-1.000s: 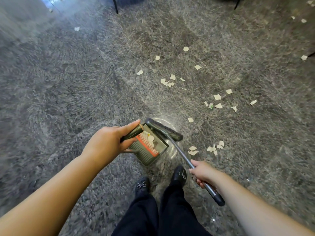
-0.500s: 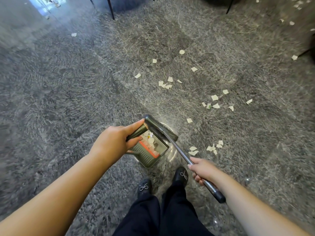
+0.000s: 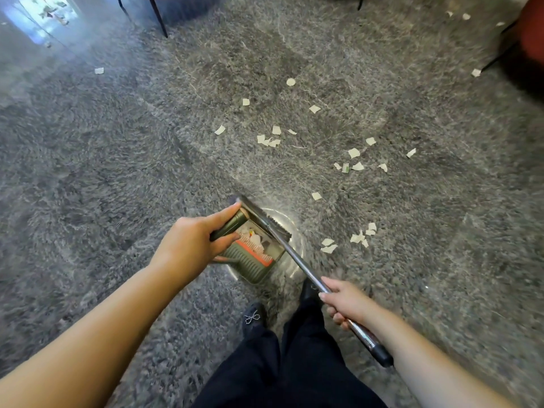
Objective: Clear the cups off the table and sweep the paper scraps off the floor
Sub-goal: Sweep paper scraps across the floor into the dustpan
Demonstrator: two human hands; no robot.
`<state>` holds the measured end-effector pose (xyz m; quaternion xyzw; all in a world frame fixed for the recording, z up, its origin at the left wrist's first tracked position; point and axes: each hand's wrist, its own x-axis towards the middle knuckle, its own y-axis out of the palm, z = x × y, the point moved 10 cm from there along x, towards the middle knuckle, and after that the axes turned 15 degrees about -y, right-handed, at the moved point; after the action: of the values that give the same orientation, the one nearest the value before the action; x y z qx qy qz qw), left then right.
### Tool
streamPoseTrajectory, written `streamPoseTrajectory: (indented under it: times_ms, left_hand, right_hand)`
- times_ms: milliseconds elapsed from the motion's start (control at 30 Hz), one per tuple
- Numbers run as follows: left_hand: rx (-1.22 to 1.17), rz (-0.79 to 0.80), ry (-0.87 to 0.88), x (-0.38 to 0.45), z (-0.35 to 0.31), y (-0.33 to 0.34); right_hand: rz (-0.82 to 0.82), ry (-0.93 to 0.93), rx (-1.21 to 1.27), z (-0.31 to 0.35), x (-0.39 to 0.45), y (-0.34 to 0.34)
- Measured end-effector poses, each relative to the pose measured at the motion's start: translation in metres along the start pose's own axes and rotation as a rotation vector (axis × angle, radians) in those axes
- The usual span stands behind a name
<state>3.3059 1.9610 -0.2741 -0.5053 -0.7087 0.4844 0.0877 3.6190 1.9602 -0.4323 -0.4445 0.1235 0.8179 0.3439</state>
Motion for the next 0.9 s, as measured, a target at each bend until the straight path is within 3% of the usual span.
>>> streamPoseTrajectory:
  times_ms: [167, 467, 667, 900]
  left_hand:
    - [0.103, 0.056, 0.234, -0.010, -0.033, 0.027]
    - [0.397, 0.252, 0.392, 0.025, -0.129, 0.079]
    - [0.380, 0.235, 0.444, 0.036, -0.174, 0.124]
    - [0.381, 0.245, 0.479, 0.039, -0.208, 0.142]
  right_hand:
    - [-0.159, -0.043, 0.203, -0.008, -0.025, -0.029]
    - [-0.452, -0.011, 0.416, -0.051, -0.049, -0.150]
    - [-0.532, 0.047, 0.443, -0.080, -0.047, -0.228]
    - [-0.522, 0.145, 0.513, -0.110, -0.003, -0.269]
